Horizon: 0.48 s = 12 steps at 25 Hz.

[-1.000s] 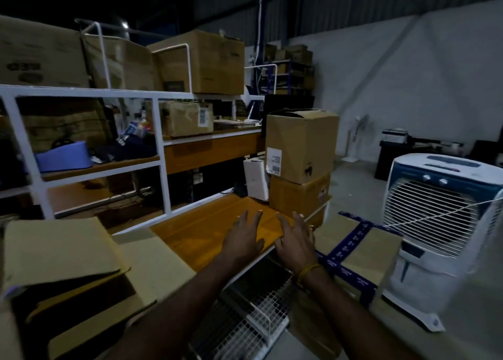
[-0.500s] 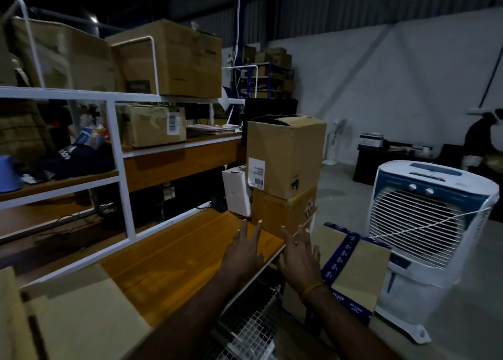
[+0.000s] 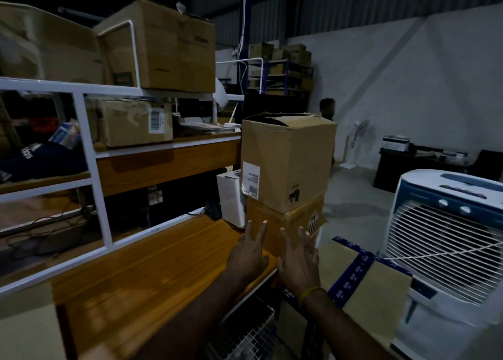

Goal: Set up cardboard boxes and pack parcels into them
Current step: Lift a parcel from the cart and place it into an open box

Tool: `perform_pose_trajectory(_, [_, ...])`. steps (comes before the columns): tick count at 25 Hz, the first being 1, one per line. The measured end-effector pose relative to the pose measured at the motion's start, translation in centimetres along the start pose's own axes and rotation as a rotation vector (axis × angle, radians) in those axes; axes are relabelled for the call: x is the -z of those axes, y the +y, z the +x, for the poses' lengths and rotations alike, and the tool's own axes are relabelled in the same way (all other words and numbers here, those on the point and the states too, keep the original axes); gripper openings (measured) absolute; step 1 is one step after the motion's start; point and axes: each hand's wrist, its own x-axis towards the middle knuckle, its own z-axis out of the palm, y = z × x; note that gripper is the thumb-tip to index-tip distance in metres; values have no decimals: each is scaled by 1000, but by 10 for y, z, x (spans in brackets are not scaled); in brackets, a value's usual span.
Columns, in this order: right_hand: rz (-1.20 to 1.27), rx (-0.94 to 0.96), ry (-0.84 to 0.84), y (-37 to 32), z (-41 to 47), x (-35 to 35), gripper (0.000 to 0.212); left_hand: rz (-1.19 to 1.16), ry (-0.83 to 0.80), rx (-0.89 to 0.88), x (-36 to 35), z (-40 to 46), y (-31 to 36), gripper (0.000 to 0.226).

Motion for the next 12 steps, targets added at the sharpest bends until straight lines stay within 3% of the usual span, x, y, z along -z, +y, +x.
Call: perform_pose_trajectory(12, [87,94,-17,34,98,-46,76,4,22,41,-38,90,-5,95])
